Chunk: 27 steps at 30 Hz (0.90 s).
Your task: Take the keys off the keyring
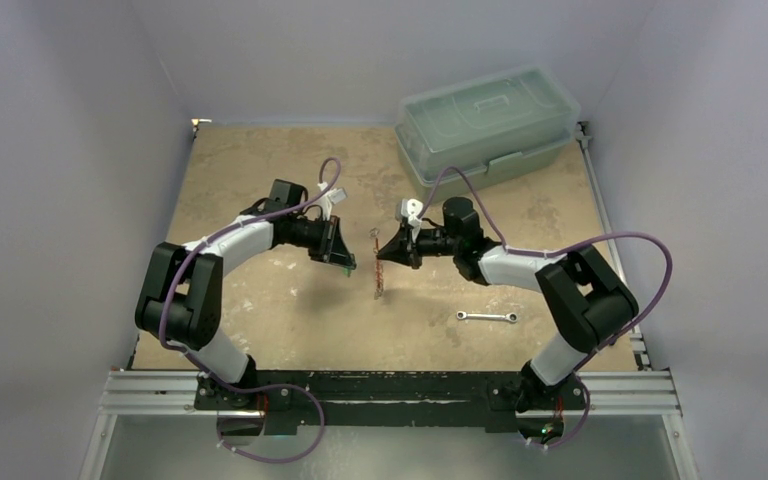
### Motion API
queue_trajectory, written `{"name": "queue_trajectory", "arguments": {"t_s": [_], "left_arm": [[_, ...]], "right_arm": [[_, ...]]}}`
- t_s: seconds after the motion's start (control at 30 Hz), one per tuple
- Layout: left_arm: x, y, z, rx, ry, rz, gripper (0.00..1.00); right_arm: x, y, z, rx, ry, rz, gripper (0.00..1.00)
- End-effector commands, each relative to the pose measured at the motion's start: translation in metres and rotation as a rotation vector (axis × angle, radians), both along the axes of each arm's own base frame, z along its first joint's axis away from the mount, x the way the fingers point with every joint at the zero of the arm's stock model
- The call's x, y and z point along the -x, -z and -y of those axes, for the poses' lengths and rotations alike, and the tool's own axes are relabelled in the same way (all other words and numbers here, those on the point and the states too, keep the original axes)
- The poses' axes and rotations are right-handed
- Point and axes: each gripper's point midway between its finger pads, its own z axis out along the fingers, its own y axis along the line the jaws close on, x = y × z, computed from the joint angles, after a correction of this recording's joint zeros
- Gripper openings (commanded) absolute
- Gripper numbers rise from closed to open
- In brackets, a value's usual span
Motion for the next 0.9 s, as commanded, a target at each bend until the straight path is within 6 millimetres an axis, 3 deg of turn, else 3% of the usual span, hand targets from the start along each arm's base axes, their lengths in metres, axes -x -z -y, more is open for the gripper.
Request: {"name": "queue_trajectory", "arguments": {"t_s": [0.0, 0.27, 0.73, 0.87], "left_arm": [[-0.01, -0.009, -0.003, 0.008, -0.004, 0.057, 0.0], [-0.018, -0.009, -0.006, 0.0, -0.028, 0.065, 0.0], [-0.03, -0.01, -0.025, -0.022, -0.113, 0.076, 0.0], [-0.033, -0.011, -0.032, -0.028, -0.136, 0.08, 0.0]], "right_arm": [[-0.004, -0.021, 0.01, -0.022, 0.017, 0.034, 0.0], [-0.019, 0.005, 0.022, 0.115, 0.079, 0.03, 0.0], [-0.008, 0.045, -0.039, 0.207, -0.018, -0.044, 0.0], [-0.002, 0.054, -0.043, 0.246, -0.054, -0.088, 0.29]]}}
